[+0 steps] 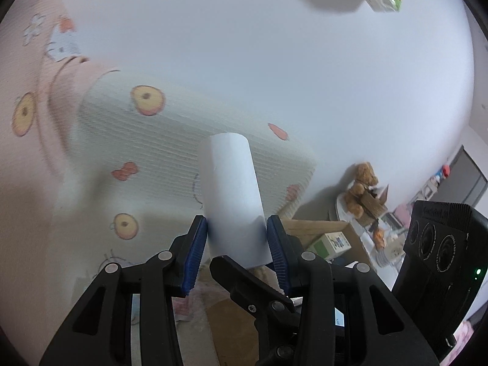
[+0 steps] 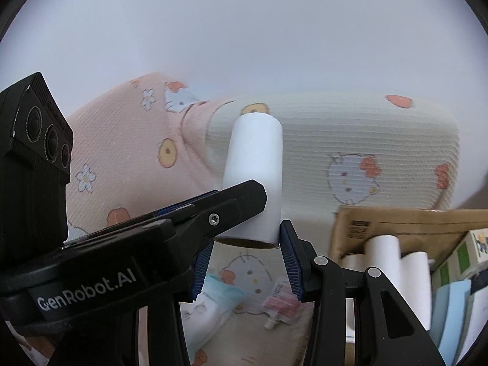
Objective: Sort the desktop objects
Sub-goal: 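Carry the held tube with the left gripper over the cardboard box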
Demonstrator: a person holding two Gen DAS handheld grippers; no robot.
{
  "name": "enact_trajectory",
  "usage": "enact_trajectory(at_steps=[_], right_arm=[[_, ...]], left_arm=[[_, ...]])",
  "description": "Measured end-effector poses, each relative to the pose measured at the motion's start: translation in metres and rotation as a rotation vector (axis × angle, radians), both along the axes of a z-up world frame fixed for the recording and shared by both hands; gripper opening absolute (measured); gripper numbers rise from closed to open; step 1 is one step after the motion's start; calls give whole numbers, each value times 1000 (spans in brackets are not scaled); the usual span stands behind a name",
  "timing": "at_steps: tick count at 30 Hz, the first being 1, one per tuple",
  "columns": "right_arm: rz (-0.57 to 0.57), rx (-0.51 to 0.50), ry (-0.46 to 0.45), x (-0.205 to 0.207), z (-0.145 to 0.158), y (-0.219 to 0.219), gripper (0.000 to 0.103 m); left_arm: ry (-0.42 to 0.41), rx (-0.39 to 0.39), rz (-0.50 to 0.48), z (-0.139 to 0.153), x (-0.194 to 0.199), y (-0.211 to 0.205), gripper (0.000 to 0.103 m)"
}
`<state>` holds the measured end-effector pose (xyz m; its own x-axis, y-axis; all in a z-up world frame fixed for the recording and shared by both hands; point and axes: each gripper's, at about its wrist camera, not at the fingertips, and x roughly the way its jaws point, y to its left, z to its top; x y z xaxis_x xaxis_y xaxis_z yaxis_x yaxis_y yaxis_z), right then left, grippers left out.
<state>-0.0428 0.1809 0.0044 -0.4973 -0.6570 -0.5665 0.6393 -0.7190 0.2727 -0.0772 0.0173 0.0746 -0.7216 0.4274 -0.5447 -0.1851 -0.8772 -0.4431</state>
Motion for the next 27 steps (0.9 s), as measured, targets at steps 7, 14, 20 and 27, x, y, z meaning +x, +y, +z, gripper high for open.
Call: enact_trajectory(at_steps=[7, 14, 20, 27], right_arm=[[-48, -11, -36, -15, -4, 25, 41], [-96, -20, -73, -24, -14, 59, 41], [-144, -20, -120, -37, -26, 81, 41], [-151, 1, -193, -43, -34, 98, 41]], left_arm=[[-39, -7, -54, -5, -13, 27, 44], [-59, -60, -123, -11, -21, 63, 44], [-102, -85, -175, -21, -36, 87, 44], [-163, -123, -230, -28, -39, 107, 44]])
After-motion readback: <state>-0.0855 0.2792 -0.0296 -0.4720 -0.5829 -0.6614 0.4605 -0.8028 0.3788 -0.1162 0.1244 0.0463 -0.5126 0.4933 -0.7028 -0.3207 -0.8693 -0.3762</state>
